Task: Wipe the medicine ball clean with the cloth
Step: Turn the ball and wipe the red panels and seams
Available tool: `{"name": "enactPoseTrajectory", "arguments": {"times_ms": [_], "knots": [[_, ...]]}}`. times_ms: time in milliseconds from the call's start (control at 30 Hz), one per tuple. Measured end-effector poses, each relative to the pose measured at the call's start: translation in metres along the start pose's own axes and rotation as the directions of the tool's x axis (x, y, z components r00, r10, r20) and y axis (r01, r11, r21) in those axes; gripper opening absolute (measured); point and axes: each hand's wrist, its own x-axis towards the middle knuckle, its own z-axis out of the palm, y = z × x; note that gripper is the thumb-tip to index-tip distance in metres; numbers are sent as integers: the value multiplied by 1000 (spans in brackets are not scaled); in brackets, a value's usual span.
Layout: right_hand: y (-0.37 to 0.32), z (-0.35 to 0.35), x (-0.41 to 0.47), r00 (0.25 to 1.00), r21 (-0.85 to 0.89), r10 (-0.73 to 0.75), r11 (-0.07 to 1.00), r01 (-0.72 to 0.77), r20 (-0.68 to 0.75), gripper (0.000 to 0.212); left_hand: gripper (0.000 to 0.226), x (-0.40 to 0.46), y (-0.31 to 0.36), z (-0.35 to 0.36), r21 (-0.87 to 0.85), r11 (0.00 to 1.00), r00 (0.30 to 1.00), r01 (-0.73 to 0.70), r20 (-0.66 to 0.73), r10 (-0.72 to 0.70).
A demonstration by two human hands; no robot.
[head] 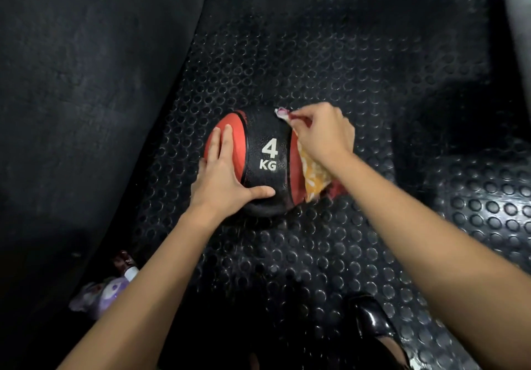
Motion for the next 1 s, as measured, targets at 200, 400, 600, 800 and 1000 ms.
{"name": "enactPoseTrajectory", "arguments": {"times_ms": [200, 400, 600, 800, 1000], "knots": [[-6, 8, -32, 989, -11, -116, 993, 115, -91, 24, 141, 8, 8, -6, 29, 999, 1000, 20, 0, -20], [-3, 14, -35, 972, -35, -186, 983, 183, -145, 23, 141, 6, 5, -2, 8, 1000, 1000, 28, -3, -28], [5, 25, -68, 936, -27, -259, 965, 260, -237, 19, 140, 13, 9, -8, 10, 999, 999, 36, 3, -36], [6, 24, -56, 907, -69, -297, 955, 290, -299, 17, 141, 11, 9, -6, 4, 999, 999, 37, -2, -37], [14, 37, -81, 908, -28, -291, 954, 297, -302, 20, 139, 12, 9, -9, -30, 998, 998, 54, -8, -55]]}}
